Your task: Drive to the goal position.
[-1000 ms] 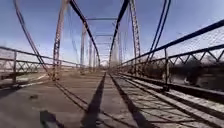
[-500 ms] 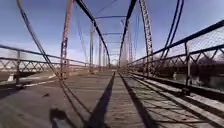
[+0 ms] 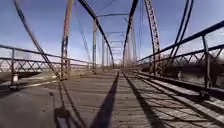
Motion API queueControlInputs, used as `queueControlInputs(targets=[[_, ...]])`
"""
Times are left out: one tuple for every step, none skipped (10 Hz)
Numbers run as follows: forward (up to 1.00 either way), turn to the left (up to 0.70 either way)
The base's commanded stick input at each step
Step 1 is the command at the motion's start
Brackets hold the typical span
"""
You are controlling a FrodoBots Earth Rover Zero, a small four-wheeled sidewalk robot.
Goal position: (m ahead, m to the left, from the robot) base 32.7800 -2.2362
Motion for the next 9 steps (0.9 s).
queueControlInputs(targets=[[1.0, -0.18], [1.0, -0.4], [1.0, -0.4], [1.0, 0.0], [1.0, 0.0], [1.0, 0.0], [1.0, 0.0], [1.0, 0.0], [1.0, 0.0]])
